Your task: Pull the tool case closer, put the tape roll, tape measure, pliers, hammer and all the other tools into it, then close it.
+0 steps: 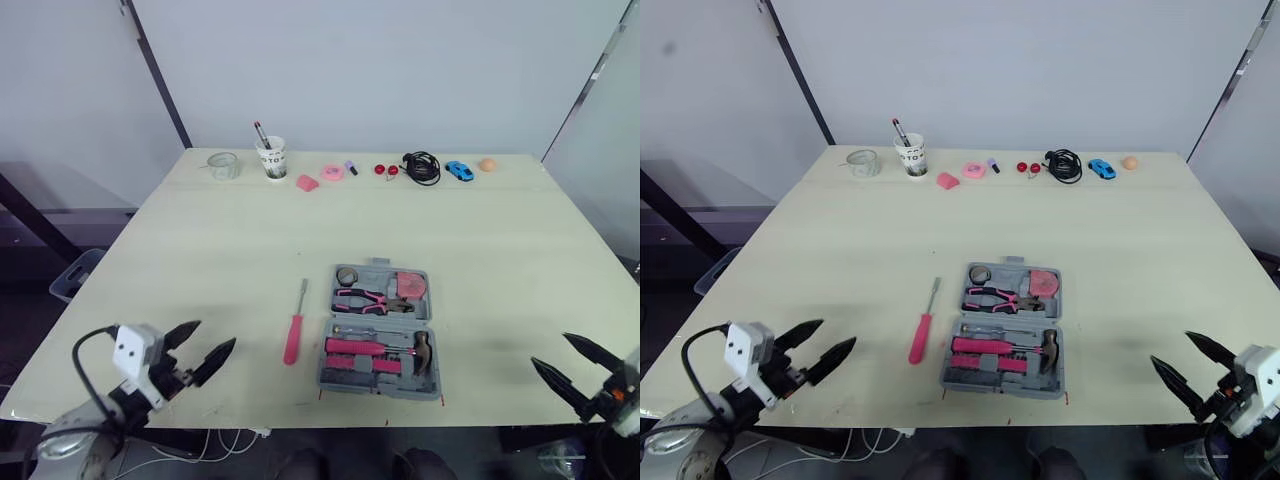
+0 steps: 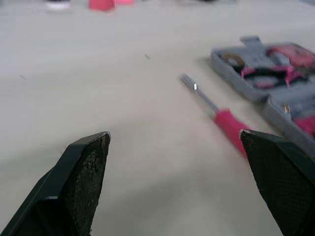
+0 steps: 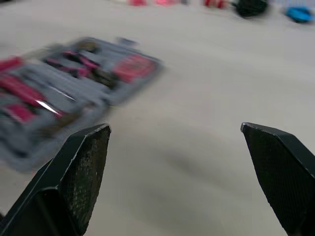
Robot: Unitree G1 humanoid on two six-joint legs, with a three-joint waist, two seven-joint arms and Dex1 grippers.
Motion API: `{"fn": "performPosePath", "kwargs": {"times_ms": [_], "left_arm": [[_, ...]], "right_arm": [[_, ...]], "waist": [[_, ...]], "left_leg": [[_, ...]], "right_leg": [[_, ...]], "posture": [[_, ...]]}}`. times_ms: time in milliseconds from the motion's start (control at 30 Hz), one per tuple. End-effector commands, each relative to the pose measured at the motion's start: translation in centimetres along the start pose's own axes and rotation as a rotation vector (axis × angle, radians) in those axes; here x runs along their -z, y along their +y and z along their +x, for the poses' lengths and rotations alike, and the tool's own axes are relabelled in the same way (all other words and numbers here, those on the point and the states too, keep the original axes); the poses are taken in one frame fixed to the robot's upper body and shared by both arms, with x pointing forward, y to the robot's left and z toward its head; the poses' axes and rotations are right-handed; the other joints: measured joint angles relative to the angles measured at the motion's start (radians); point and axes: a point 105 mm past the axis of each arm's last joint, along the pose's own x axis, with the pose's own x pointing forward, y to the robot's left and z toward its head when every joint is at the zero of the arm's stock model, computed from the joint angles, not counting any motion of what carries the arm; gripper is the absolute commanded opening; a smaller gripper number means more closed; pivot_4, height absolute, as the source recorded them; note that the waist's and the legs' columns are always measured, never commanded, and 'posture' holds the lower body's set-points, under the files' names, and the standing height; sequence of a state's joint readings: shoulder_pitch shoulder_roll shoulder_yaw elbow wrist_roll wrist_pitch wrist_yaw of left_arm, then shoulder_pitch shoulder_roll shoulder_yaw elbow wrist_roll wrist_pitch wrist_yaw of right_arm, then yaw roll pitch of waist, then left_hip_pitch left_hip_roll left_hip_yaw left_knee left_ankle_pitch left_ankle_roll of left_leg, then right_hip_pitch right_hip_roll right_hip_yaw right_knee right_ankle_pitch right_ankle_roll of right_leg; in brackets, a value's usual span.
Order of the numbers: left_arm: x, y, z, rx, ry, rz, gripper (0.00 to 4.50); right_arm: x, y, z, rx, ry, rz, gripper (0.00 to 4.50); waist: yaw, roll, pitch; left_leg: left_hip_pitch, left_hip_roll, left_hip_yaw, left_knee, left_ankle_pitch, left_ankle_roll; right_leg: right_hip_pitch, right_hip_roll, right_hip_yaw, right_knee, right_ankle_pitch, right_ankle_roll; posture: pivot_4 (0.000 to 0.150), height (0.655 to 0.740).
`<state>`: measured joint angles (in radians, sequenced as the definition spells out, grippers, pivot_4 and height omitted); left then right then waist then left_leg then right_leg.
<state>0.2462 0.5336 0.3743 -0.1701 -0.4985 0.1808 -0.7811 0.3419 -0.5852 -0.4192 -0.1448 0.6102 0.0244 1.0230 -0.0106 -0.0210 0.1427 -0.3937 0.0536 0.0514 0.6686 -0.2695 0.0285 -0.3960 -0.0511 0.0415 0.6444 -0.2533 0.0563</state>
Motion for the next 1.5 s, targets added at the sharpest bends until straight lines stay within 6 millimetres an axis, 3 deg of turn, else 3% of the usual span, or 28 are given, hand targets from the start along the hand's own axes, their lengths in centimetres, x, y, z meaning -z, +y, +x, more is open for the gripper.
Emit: {"fn": "performPosePath", "kwargs": {"times_ms": [33,333,567,1100,1467,1500], "left_arm": [[-1.3,-1.1,1.4,-0.027,-0.014,0.006,4.50],[-1.1,-3.2,5.3,-0.111,0.047,-0.007,4.50],[0.7,-5.0,8.1,-0.230,0.119,-0.059,4.50],[2.7,-6.9,10.1,-0.298,0.279,-0.111,4.50],[3.2,-6.9,10.4,-0.324,0.292,-0.148,4.50],[3.3,-6.9,10.4,-0.326,0.293,-0.148,4.24]], "right_arm": [[-2.4,1.3,1.6,-0.150,-0.048,-0.031,4.46],[-3.5,3.2,4.6,-0.350,-0.058,-0.083,4.46],[-4.2,3.6,6.2,-0.418,-0.073,-0.133,4.46],[-4.8,4.1,6.5,-0.437,-0.074,-0.148,4.46],[-4.9,4.5,6.6,-0.436,-0.078,-0.146,4.46],[-5.0,4.5,6.6,-0.439,-0.079,-0.146,4.49]], "waist": [[0.000,0.000,0.000],[0.002,-0.001,0.000],[0.003,-0.002,0.000],[0.004,-0.002,0.000],[0.004,-0.002,0.000],[0.004,-0.002,0.000]], "left_leg": [[0.000,0.000,0.000,0.000,0.000,0.000],[-0.001,-0.006,-0.003,0.000,0.000,0.000],[-0.002,-0.008,-0.004,0.001,0.000,0.000],[-0.002,-0.008,-0.005,0.001,0.000,0.000],[-0.002,-0.008,-0.005,0.001,0.000,0.000],[-0.002,-0.008,-0.005,0.001,0.000,0.000]], "right_leg": [[0.000,0.000,0.000,0.000,0.000,0.000],[0.000,0.002,0.000,0.000,0.000,0.001],[0.001,0.001,0.000,0.000,0.002,0.005],[0.000,0.001,0.000,0.000,0.002,0.005],[0.000,0.001,0.000,0.000,0.002,0.005],[0.000,0.001,0.000,0.000,0.002,0.005]], "posture": [[0.150,0.7400],[0.150,0.7400],[0.150,0.7400],[0.150,0.7400],[0.150,0.7400],[0.150,0.7400]]}}
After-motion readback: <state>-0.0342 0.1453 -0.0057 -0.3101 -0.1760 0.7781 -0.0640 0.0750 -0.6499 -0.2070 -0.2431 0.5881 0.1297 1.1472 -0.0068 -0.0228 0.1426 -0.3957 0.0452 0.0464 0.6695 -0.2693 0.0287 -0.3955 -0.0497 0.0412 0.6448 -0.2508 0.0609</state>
